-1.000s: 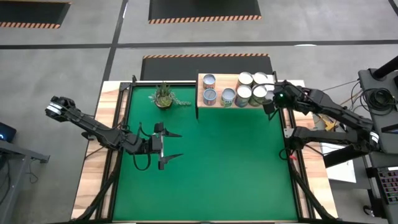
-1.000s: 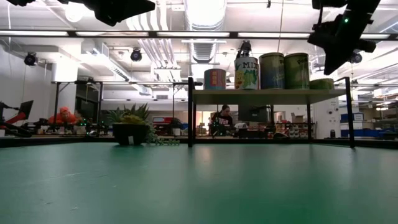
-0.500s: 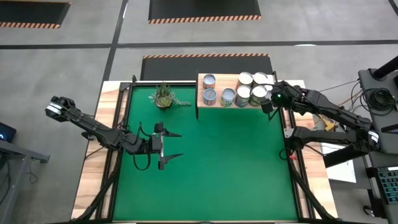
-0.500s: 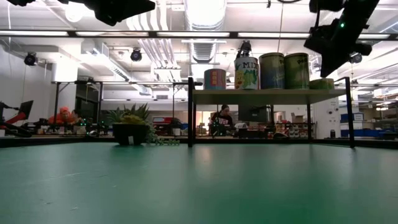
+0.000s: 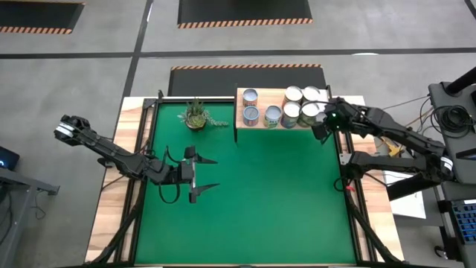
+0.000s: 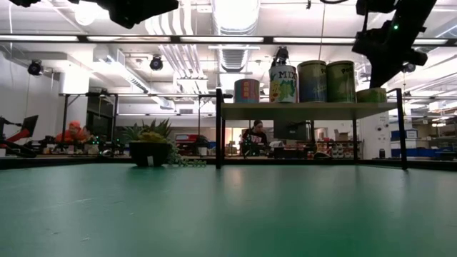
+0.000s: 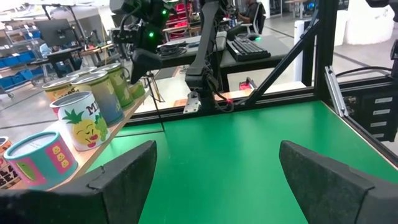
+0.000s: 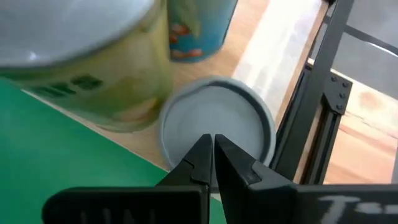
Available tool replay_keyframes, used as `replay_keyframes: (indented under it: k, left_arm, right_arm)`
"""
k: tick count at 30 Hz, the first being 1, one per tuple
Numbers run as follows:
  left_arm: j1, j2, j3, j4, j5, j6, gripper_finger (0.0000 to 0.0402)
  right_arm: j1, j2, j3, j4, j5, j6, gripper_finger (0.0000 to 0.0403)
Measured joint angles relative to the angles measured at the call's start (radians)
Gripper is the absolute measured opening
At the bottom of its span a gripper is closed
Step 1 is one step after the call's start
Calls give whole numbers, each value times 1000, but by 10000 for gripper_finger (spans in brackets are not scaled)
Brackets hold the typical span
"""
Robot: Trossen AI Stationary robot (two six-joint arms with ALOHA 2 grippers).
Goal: Pick and place cans onto a shelf
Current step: Put the canned mushrooms on the shelf, then return to Home Position
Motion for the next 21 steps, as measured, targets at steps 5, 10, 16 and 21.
replay_keyframes:
  k: [5,10,16,21]
  left_arm:
    - [0,0,0,1,0,1,320]
    - [-16,-26,0,-61,-98,30,320]
    - [-102,-158,-14,-209,-303,26,320]
    - [-141,-261,-81,-255,-266,45,294]
  right_arm:
    - [0,0,20,-3,2,-18,9]
    - [5,-21,70,-34,3,-21,9]
    - [82,-182,24,19,-20,-53,9]
    - [180,-364,-127,194,-103,-93,9]
